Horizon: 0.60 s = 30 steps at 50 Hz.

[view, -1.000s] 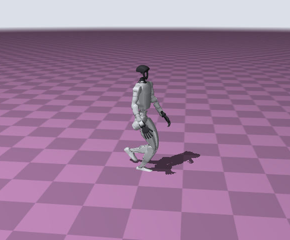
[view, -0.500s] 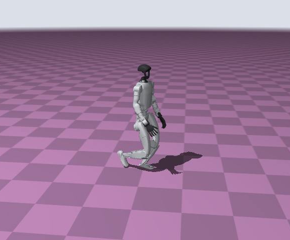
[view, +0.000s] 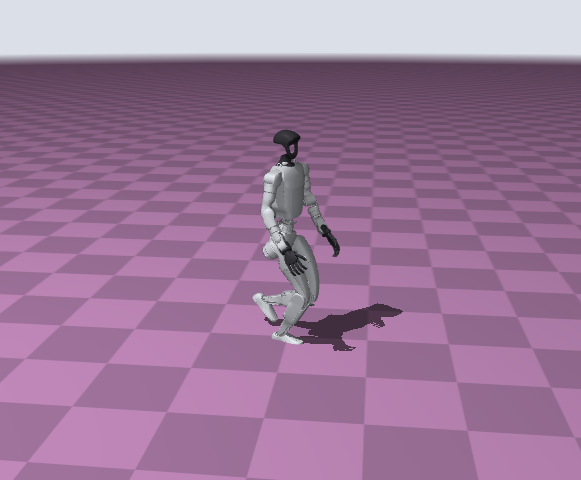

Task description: Walk

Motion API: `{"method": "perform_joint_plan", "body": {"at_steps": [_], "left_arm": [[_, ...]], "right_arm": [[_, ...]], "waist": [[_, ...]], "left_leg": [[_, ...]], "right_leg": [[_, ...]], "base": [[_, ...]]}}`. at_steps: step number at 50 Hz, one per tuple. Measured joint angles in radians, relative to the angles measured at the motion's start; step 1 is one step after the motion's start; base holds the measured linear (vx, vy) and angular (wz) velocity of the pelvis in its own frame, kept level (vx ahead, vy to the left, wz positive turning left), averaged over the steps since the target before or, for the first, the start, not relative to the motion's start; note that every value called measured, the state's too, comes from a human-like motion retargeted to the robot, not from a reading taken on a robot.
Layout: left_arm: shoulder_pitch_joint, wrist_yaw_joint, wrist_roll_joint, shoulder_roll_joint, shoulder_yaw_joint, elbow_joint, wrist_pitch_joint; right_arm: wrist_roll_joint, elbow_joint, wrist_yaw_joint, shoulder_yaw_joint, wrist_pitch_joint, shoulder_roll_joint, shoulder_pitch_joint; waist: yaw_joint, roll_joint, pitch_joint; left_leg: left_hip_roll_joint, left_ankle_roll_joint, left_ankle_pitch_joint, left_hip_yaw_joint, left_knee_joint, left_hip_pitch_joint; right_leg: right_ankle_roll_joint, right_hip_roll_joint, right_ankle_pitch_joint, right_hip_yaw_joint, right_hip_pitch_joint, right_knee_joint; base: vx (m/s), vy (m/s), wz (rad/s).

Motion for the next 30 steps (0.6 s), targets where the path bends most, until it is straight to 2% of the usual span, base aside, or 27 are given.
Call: {"method": "perform_joint_plan", "body": {"at_steps": [3,6,10,12,15,17,20,22,25,28,30], "left_arm": [[0.074,-0.008,0.014,0.005,-0.008,0.040,0.002],[0.150,-0.008,0.007,0.012,0.007,0.061,-0.007],[0.228,-0.003,-0.030,0.015,0.044,0.081,-0.015],[0.249,0.000,-0.045,0.013,0.058,0.090,-0.013],[0.266,0.006,-0.050,0.006,0.065,0.101,-0.010],[0.250,0.012,-0.052,0.009,0.065,0.111,-0.005],[0.197,0.035,-0.061,0.005,0.059,0.091,0.003],[0.133,0.057,-0.076,0.011,0.059,0.057,0.002],[0.015,0.099,-0.110,0.025,0.071,-0.004,-0.004],[-0.099,0.135,-0.146,0.042,0.098,-0.065,-0.014],[-0.163,0.151,-0.166,0.057,0.114,-0.110,-0.026]], "right_arm": [[0.013,-0.103,-0.025,-0.001,-0.017,-0.020,-0.052],[0.031,-0.198,-0.042,-0.012,-0.033,-0.033,-0.099],[0.038,-0.281,-0.049,-0.021,-0.053,-0.044,-0.153],[0.031,-0.293,-0.044,-0.018,-0.051,-0.042,-0.163],[0.012,-0.267,-0.037,-0.005,-0.040,-0.026,-0.141],[-0.005,-0.197,-0.018,0.007,-0.030,0.001,-0.118],[-0.004,-0.076,0.028,0.029,-0.011,0.047,-0.067],[-0.005,0.001,0.056,0.036,-0.001,0.071,-0.042],[-0.016,0.086,0.079,0.034,0.005,0.080,-0.002],[-0.017,0.120,0.082,0.019,0.011,0.066,0.036],[-0.012,0.128,0.076,0.003,0.019,0.056,0.059]], "waist": [[0.032,-0.026,-0.008],[0.051,-0.055,-0.007],[0.039,-0.097,-0.021],[0.021,-0.123,-0.038],[0.012,-0.140,-0.048],[-0.020,-0.208,-0.032],[-0.067,-0.272,-0.025],[-0.098,-0.291,-0.019],[-0.130,-0.273,-0.009],[-0.148,-0.232,0.002],[-0.156,-0.209,0.000]], "left_leg": [[0.021,0.056,-0.038,0.017,0.020,-0.182],[-0.014,0.078,-0.080,0.030,-0.149,-0.306],[-0.147,0.058,-0.090,0.031,-0.598,-0.383],[-0.226,0.061,-0.086,0.027,-0.770,-0.386],[-0.281,0.076,-0.056,0.035,-0.705,-0.396],[-0.368,0.110,-0.020,0.075,-0.705,-0.314],[-0.468,0.162,-0.037,0.099,-0.695,-0.234],[-0.506,0.185,-0.065,0.092,-0.729,-0.168],[-0.508,0.191,-0.115,0.059,-0.800,-0.045],[-0.474,0.177,-0.157,0.028,-0.863,0.072],[-0.450,0.163,-0.166,0.013,-0.906,0.130]], "right_leg": [[0.016,0.004,-0.018,0.029,0.092,-0.079],[0.042,-0.012,-0.030,0.059,0.203,-0.153],[0.069,-0.084,-0.052,0.074,0.332,-0.236],[0.081,-0.138,-0.078,0.073,0.356,-0.206],[0.099,-0.175,-0.109,0.082,0.379,-0.057],[0.152,-0.266,-0.076,0.107,0.428,0.066],[0.245,-0.372,0.144,0.129,0.370,0.339],[0.250,-0.432,0.236,0.134,0.273,0.493],[0.184,-0.493,0.179,0.121,0.108,0.588],[0.133,-0.499,0.073,0.084,-0.033,0.472],[0.132,-0.476,0.038,0.062,-0.110,0.312]], "base": [[0.00,0.00,0.00],[0.00,0.00,0.00],[0.02,0.01,0.11],[-0.01,0.04,0.25],[0.00,0.04,0.07],[0.04,0.06,0.47],[-0.03,0.05,0.40],[-0.01,0.03,0.13],[0.01,0.05,-0.12],[0.03,0.01,-0.24],[0.02,-0.03,-0.22]]}}
